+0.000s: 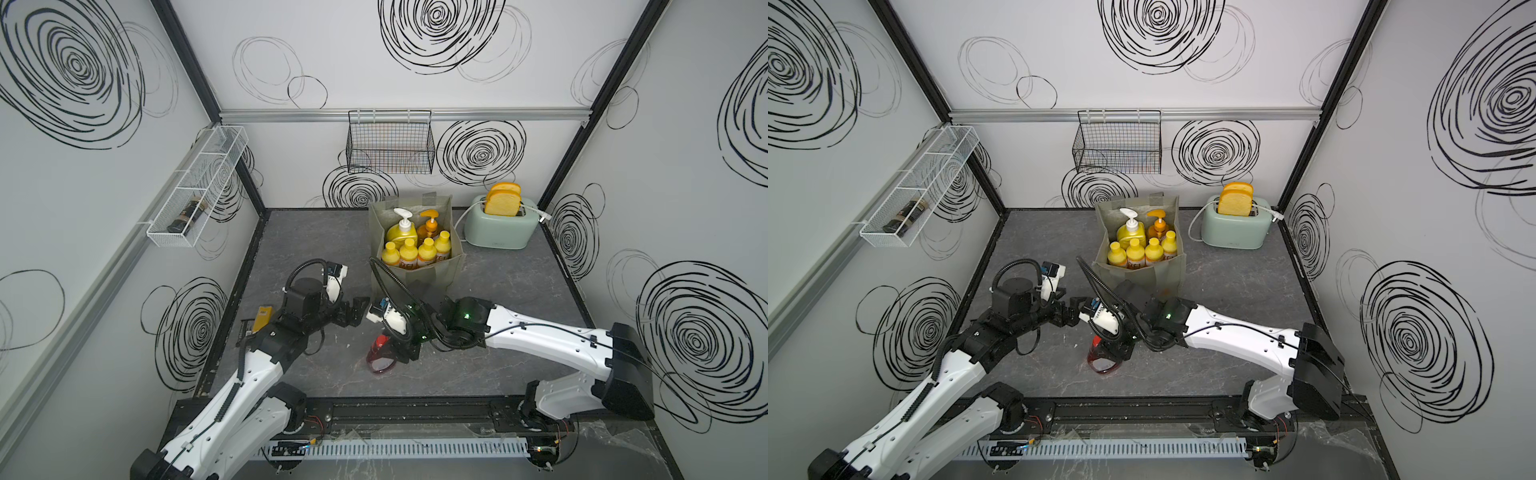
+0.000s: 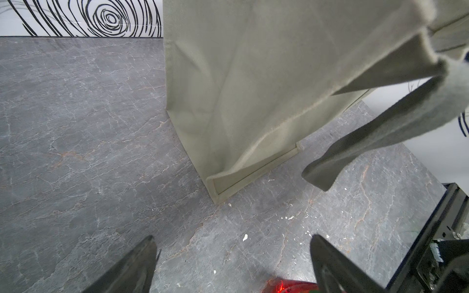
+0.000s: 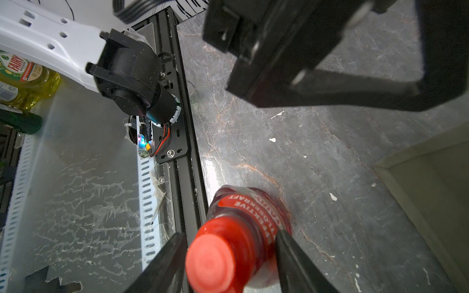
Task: Pack dish soap into the shopping bag
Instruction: Adjust the bottle of dish soap at the center of the board.
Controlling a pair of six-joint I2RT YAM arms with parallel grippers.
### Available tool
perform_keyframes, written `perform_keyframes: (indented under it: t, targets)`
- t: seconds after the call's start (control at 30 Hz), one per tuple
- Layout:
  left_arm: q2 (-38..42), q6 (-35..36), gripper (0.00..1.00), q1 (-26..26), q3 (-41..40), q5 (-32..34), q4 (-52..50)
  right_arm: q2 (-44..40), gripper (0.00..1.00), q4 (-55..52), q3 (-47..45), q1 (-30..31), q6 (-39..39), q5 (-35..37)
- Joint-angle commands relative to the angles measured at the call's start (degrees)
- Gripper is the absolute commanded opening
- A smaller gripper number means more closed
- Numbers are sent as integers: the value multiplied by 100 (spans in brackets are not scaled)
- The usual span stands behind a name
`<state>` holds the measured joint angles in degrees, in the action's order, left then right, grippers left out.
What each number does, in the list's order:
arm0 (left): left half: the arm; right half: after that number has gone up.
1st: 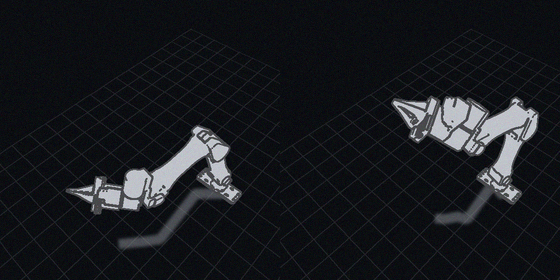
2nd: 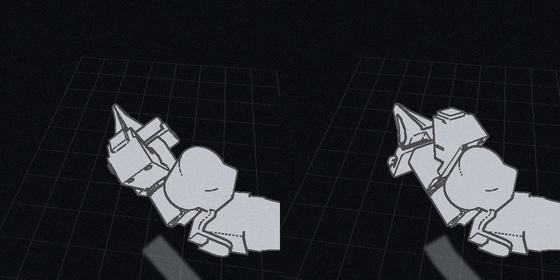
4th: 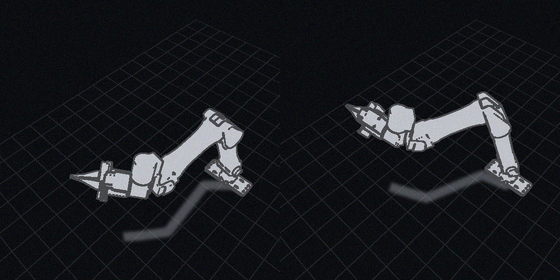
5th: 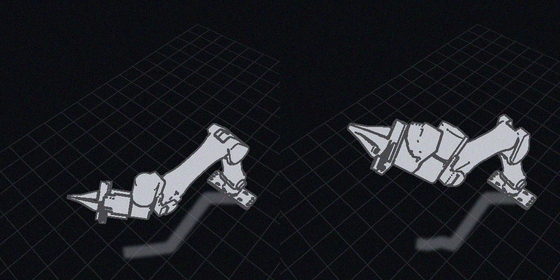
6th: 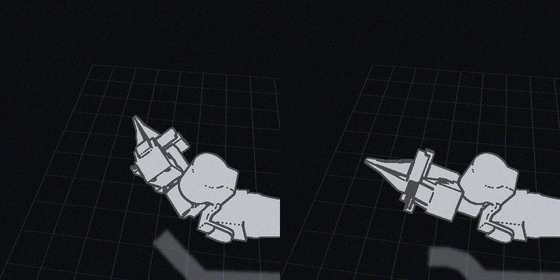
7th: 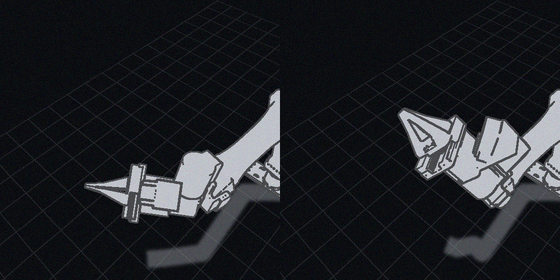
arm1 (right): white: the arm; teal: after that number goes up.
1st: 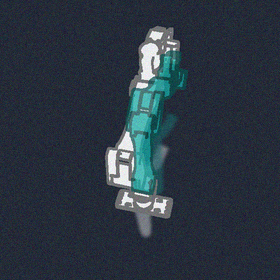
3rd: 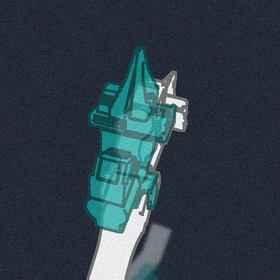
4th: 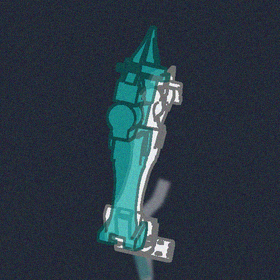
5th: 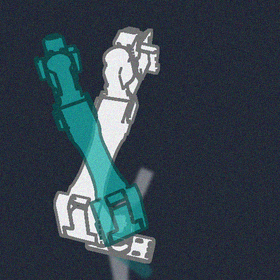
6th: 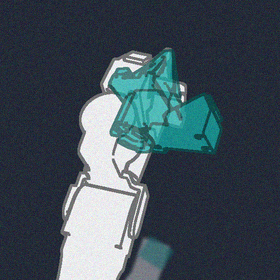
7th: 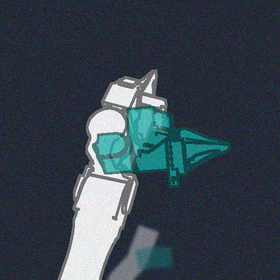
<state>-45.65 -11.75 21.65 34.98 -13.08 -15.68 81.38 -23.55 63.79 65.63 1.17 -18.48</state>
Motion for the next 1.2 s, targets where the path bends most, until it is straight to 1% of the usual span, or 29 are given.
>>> perform_keyframes:
  t: [0.0,0.2,0.33,0.47,0.57,0.77,0.87,0.93,1.0,1.1,1.17]
  targets:
    - [43,89,96,32,-35,-71,230,-17,60,82,81,82,-16,52]
    - [46,89,96,52,-35,-64,228,-35,68,240,28,72,-38,236]
    - [44,96,96,74,-38,-62,228,-26,67,319,-11,68,-38,414]
    - [34,95,96,85,-36,-59,224,1,61,330,-16,64,-42,391]
    - [31,95,96,92,-35,-61,215,-8,55,335,-33,60,-47,351]
    - [40,94,96,122,-35,-29,204,-91,39,285,-86,59,-55,335]
    - [71,101,96,131,-10,180,149,-194,30,216,-86,57,-25,464]
    - [147,104,96,128,0,301,136,-314,25,169,-94,61,-13,637]
    - [254,86,96,135,9,397,136,-490,21,112,-133,56,85,1000]
    - [384,47,96,221,25,558,94,-827,17,70,-286,48,320,1601]
    - [463,-3,96,341,7,750,83,-1064,15,30,-391,12,409,1840]
